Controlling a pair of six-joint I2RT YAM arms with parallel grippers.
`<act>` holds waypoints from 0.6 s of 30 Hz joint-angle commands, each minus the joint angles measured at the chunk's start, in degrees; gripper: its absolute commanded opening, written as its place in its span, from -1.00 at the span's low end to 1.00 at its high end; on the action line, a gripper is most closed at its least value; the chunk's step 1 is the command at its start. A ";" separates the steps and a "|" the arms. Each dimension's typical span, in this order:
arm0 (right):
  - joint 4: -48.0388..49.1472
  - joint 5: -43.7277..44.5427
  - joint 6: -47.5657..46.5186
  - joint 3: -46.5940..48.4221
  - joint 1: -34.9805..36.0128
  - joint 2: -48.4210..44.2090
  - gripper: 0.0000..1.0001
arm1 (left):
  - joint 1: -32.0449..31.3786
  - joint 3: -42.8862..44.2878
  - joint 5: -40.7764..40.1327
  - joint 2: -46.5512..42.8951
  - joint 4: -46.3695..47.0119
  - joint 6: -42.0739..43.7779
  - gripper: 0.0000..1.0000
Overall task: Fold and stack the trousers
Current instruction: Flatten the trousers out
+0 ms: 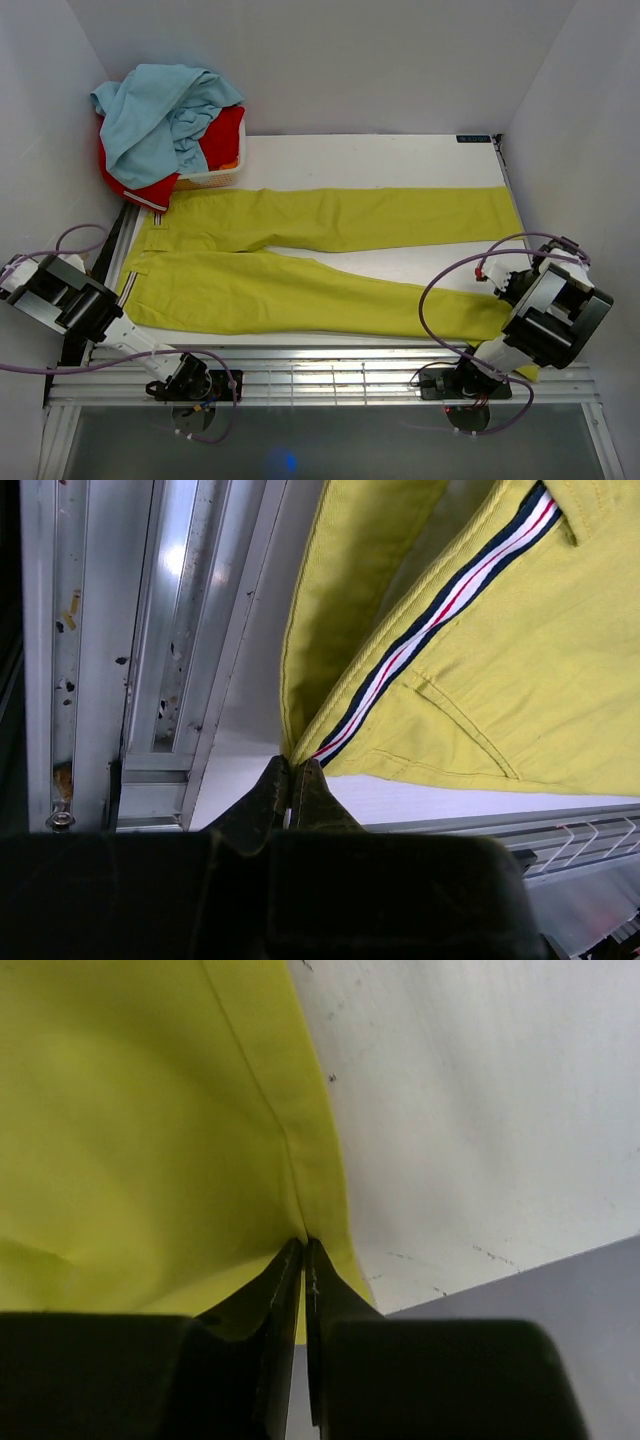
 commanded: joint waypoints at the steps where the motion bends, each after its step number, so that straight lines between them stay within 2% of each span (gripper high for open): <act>1: 4.23 3.96 -0.61 1.24 0.17 0.70 -0.84 | 0.89 1.97 0.45 1.57 2.00 0.08 -1.00; 9: 3.70 1.33 8.25 23.75 3.32 9.66 -0.84 | 0.81 4.60 -0.87 2.10 3.84 -0.01 -1.00; 16: 13.97 6.66 16.34 21.22 14.03 13.53 -0.84 | 0.54 3.03 0.18 1.57 4.20 0.25 -1.00; 17: 15.56 7.82 17.57 20.43 15.10 13.79 -0.76 | 0.45 2.76 0.44 1.22 4.54 0.25 -1.00; 18: 17.14 9.05 18.89 19.12 16.67 14.06 -0.55 | 0.45 2.50 0.62 1.22 4.55 0.25 -1.00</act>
